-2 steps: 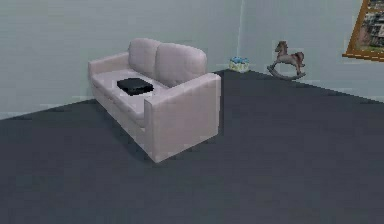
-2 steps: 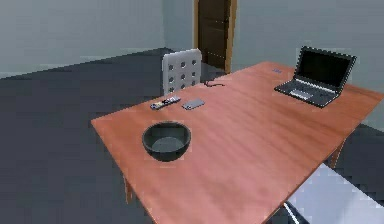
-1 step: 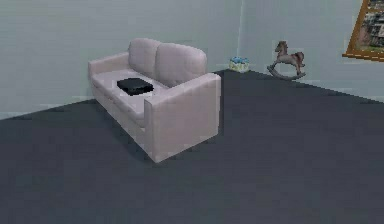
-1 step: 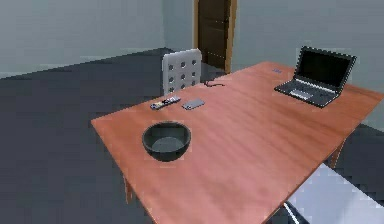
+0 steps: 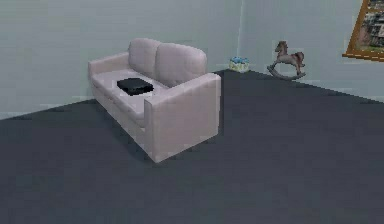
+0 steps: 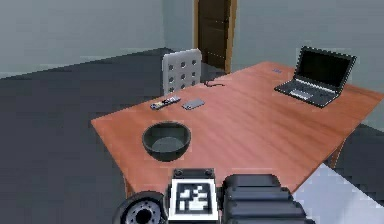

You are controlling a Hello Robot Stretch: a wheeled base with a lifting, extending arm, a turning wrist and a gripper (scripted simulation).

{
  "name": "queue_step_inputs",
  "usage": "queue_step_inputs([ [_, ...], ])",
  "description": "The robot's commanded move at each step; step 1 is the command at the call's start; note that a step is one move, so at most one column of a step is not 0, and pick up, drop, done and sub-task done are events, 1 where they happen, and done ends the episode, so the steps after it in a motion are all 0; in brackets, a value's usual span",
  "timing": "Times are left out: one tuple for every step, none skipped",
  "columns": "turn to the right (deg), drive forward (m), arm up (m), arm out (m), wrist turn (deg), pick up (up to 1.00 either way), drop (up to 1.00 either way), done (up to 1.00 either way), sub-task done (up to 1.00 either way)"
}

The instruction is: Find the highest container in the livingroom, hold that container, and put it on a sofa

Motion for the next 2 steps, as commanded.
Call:
queue_step_inputs([
  [0.0,0.0,0.0,0.32,0.0,0.0,0.0,0.0,0.0],
  [0.0,0.0,0.0,0.0,45.0,0.0,0.0,0.0,0.0],
])
